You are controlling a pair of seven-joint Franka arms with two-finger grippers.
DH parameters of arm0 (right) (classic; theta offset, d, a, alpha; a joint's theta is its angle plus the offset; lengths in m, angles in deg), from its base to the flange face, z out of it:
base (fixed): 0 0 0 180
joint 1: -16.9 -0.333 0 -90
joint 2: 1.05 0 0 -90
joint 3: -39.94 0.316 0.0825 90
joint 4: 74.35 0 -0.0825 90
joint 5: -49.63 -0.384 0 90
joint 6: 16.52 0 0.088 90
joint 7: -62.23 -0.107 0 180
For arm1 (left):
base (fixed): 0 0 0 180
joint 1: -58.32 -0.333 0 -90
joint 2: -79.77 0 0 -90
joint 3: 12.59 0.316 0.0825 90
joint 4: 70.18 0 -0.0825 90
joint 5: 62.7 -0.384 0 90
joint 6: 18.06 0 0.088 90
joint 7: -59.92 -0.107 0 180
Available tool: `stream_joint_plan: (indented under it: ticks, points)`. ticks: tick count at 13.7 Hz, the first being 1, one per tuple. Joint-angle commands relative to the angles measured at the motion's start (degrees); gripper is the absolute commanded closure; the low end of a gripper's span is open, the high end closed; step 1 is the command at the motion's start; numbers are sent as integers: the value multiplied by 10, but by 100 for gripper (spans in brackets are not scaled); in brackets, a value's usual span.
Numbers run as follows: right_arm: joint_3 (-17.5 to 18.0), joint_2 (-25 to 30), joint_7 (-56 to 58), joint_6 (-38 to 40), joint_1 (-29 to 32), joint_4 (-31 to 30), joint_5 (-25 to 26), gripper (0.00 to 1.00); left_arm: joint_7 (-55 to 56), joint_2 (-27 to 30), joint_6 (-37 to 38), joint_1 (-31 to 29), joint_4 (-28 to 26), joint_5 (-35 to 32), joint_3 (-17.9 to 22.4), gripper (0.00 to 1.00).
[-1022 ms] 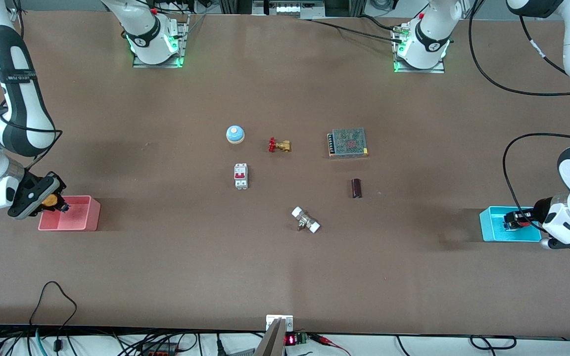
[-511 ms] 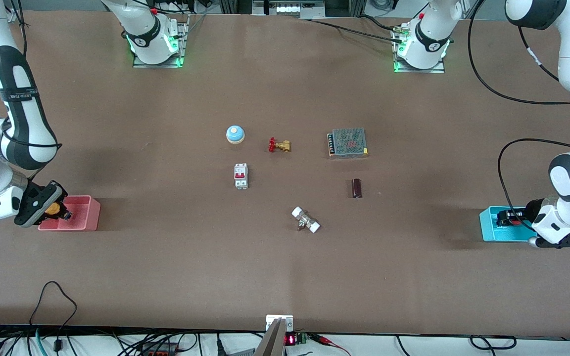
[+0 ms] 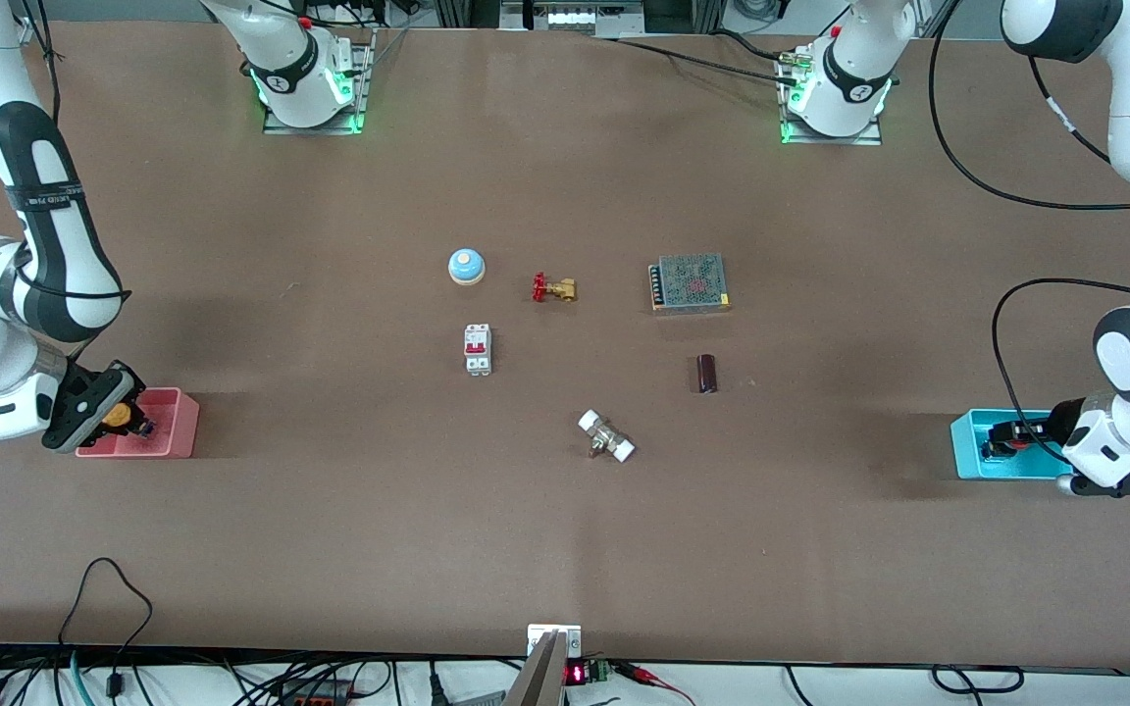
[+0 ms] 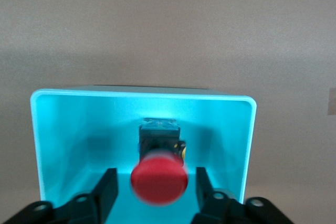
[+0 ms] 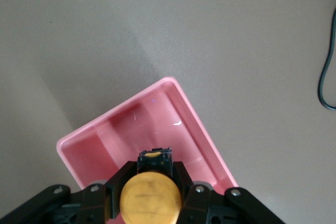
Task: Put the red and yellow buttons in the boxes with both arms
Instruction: 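Lower the red button into the cyan box and open the left gripper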
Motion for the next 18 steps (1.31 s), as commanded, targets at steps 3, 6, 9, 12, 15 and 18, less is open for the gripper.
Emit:
stream_joint_plan:
  ticks: [3,6,9,12,15,18]
  points:
    - [10,-8,45,6,14,7,-13,70,-4,23,12,3,20,-5,-3,0]
    - [10,-11,46,6,15,6,-13,69,-6,78,18,-7,12,-3,-34,0]
    - [11,-15,48,5,15,6,-13,66,11,152,99,45,11,-5,-37,0]
    - [11,-20,48,5,15,7,-13,62,49,218,115,98,-5,-7,-35,0]
    - [11,-20,48,3,15,7,-14,61,97,251,154,154,-9,-2,3,0]
    - [11,-22,48,2,15,7,-14,58,126,286,179,194,-9,16,41,0]
